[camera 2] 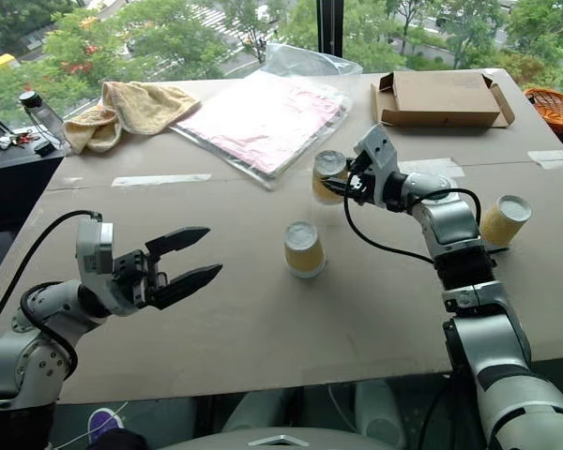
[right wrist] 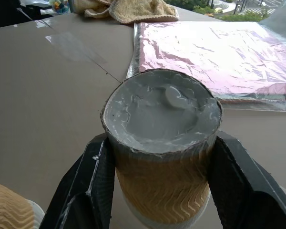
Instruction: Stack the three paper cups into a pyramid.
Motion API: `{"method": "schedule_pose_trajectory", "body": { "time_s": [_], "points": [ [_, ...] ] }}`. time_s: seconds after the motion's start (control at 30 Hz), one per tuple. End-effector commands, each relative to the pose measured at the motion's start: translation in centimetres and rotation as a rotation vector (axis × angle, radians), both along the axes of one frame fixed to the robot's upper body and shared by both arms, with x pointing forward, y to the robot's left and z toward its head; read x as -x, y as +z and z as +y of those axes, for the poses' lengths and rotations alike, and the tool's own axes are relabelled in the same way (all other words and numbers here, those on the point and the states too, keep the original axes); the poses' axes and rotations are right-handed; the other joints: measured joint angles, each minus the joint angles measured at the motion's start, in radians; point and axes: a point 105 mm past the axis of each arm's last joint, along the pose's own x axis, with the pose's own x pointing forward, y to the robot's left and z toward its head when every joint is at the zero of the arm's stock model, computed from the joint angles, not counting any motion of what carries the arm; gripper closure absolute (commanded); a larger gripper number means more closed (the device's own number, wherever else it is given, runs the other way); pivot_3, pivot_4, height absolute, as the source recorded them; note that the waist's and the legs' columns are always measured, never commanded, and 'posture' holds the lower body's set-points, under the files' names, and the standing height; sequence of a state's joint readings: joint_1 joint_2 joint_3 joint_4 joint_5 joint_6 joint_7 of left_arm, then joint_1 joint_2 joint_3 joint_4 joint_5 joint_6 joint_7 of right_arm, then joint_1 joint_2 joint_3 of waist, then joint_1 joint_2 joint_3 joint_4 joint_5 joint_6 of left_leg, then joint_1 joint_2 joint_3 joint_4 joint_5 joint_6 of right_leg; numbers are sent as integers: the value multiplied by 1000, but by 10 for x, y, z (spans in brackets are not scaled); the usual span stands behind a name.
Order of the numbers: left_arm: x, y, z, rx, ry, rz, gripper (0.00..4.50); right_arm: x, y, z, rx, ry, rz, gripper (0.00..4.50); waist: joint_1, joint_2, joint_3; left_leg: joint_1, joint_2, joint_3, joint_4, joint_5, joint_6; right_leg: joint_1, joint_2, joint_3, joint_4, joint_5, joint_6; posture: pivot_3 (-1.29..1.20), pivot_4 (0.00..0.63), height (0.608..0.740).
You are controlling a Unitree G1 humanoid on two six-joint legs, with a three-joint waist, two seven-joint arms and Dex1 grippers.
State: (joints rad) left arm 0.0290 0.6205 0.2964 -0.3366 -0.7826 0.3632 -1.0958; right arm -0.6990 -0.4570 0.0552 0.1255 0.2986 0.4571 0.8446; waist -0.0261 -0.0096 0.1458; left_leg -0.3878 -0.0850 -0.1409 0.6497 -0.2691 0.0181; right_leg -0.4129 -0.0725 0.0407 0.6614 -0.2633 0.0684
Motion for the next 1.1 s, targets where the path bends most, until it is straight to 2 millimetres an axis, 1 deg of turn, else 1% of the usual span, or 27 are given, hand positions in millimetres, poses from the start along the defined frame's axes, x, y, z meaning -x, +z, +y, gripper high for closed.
{"method": "schedule_pose_trajectory", "body": {
  "time_s": [0.03,0.1,0.2,0.27,0.33,0.4,0.5,0.57,0.83,0.97,1.03,1.1],
  "points": [
    [5,9,-1,18,-82,-24,0,43,26,-17,4,19,-78,2507,5,0,0,-1,0,-1,1,0,0,-1,0,0,0,0,0,0,150,740],
    [8,10,0,27,-141,2,0,68,21,-21,36,27,-53,2507,4,1,0,-1,0,-1,0,0,0,-2,1,0,0,0,0,0,150,740],
    [8,9,5,14,-194,14,0,100,4,-23,111,31,-3,2507,-3,1,0,1,0,-1,-1,0,0,-2,1,3,2,0,0,0,150,740],
    [5,9,8,4,-207,17,0,115,-8,-20,134,20,22,2507,-1,1,0,2,0,-1,-1,0,0,0,2,2,2,0,0,0,150,740],
    [3,8,10,-14,-228,17,0,123,-13,-14,109,2,42,2507,-3,1,0,4,0,-1,0,-1,0,1,2,3,2,0,0,0,150,740],
    [2,7,10,-23,-246,20,0,125,-17,-8,82,-15,56,2507,-4,1,0,4,0,0,1,-1,0,2,2,3,2,1,-1,0,150,740],
    [2,6,10,-41,-269,18,0,124,-29,-4,98,-47,71,2507,-2,1,0,4,0,0,1,0,0,2,2,3,2,1,-1,0,150,740],
    [0,8,9,-43,-272,15,0,123,-35,-3,105,-69,74,2507,1,1,0,4,0,-1,1,0,0,2,2,2,1,1,-1,0,150,740],
    [3,14,1,-55,-290,0,0,112,-46,-3,84,-121,91,2507,12,1,0,4,0,-1,0,0,0,2,2,3,1,1,-1,0,150,740],
    [3,17,-3,-56,-288,-6,0,112,-62,0,63,-108,148,2507,12,0,0,4,0,-1,0,0,0,2,2,3,1,1,-1,0,150,740],
    [3,17,-3,-58,-285,-7,0,112,-67,0,33,-104,176,2507,10,0,0,4,0,-1,0,0,0,2,2,3,1,1,-1,0,150,740],
    [3,17,-3,-59,-283,-6,0,112,-72,-2,26,-108,187,1517,9,0,0,5,0,-1,0,0,0,2,2,3,1,1,-1,0,150,740]
  ]
}}
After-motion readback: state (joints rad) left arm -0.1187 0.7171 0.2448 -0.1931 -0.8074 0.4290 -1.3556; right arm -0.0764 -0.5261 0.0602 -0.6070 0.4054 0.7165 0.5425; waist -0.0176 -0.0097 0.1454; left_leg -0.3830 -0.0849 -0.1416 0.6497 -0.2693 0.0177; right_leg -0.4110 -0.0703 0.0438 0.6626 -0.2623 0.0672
